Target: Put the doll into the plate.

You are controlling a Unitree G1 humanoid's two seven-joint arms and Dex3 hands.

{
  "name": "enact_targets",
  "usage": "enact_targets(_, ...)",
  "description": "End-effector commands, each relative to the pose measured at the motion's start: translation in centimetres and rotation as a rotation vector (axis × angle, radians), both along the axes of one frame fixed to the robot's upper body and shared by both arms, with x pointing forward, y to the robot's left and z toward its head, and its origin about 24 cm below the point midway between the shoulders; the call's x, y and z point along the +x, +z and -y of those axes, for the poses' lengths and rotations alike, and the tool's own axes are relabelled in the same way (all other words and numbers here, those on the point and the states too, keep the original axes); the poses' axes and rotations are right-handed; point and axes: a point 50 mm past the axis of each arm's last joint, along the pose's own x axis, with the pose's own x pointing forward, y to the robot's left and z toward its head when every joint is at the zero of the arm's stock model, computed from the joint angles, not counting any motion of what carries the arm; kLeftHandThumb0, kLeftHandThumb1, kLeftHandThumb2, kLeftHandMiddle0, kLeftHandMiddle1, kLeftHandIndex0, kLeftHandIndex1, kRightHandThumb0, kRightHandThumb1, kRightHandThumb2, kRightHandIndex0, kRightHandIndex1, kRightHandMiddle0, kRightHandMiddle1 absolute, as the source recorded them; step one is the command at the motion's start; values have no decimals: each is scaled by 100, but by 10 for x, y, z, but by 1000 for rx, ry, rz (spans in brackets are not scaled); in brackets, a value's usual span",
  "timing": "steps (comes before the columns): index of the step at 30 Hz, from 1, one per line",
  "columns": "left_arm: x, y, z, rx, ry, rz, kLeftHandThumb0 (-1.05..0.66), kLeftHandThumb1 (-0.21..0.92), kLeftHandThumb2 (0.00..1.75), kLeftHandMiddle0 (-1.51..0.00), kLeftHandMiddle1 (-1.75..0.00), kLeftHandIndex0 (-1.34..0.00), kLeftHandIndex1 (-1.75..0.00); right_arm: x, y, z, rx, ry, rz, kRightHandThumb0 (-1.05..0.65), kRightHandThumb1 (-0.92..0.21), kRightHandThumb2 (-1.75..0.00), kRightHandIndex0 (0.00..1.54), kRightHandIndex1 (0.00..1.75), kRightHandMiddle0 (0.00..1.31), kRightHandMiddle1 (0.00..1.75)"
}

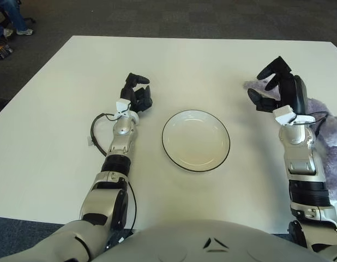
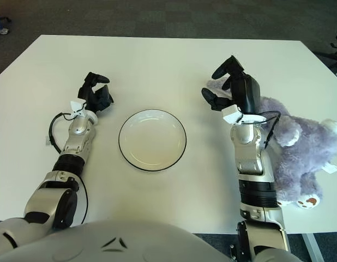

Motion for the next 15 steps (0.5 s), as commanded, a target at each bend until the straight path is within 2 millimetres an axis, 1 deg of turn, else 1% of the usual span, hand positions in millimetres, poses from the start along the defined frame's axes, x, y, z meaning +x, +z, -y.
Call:
enact_targets(1, -11, -24, 1, 4, 4, -87, -38, 67, 87, -89, -173, -35, -175, -3, 5, 4, -67, -29, 15, -33, -88, -52, 126, 175, 25, 169)
enact_targets(2, -10, -24, 1, 5, 4, -87, -38, 67, 87, -89, -173, -35, -175, -3, 5, 4, -74, -32, 15, -36, -83, -56, 127, 175, 21, 163)
enact_targets(3, -10, -24, 1, 6, 4, -87, -38, 67, 87, -89, -173, -35, -175, -3, 5, 4, -78, -34, 15, -41, -73, -68, 128, 175, 15, 154)
enact_targets(4, -10, -23, 1, 8, 3, -86, -38, 67, 87, -89, -173, -35, -175, -3, 6, 5, -95, -41, 16, -45, -65, -76, 128, 175, 10, 148)
enact_targets(5, -10, -23, 0, 9, 3, -85, -38, 67, 87, -89, -173, -35, -175, -3, 6, 5, -106, -47, 17, -48, -61, -82, 127, 175, 8, 144)
enact_targets(6, -10, -23, 0, 11, 2, -84, -38, 67, 87, -89, -173, -35, -175, -4, 7, 6, -130, -61, 20, -49, -59, -84, 127, 175, 7, 142)
enact_targets(7, -10, -23, 0, 13, 0, -83, -38, 67, 87, -89, -173, -35, -175, -6, 7, 7, -160, -81, 24, -51, -58, -86, 105, 175, 7, 139)
enact_targets(8, -10, -23, 0, 15, -1, -82, -38, 67, 87, -89, -173, -35, -175, -7, 8, 7, -180, -95, 27, -53, -58, -87, 79, 148, 6, 138)
enact_targets(9, -9, -23, 0, 15, -2, -82, -38, 67, 87, -89, -173, -35, -175, -8, 8, 7, -207, -114, 33, -54, -59, -87, 70, 137, 6, 138)
enact_targets(10, -9, -23, 0, 15, -3, -82, -38, 67, 87, -89, -174, -35, -175, -8, 8, 7, -223, -127, 37, -56, -60, -86, 52, 127, 6, 137)
enact_targets(11, -9, -23, 0, 15, -3, -82, -38, 67, 87, -90, -174, -35, -175, -8, 8, 7, -232, -134, 39, -57, -60, -85, 40, 122, 5, 136)
enact_targets(12, -9, -23, 0, 15, -4, -82, -38, 67, 87, -90, -174, -35, -175, -10, 8, 7, -251, -146, 47, -58, -61, -85, 31, 118, 5, 136)
enact_targets(15, -8, -22, 0, 16, -5, -83, -38, 67, 87, -90, -174, -35, -175, -13, 8, 6, -294, -170, 63, -59, -62, -84, 23, 112, 5, 137)
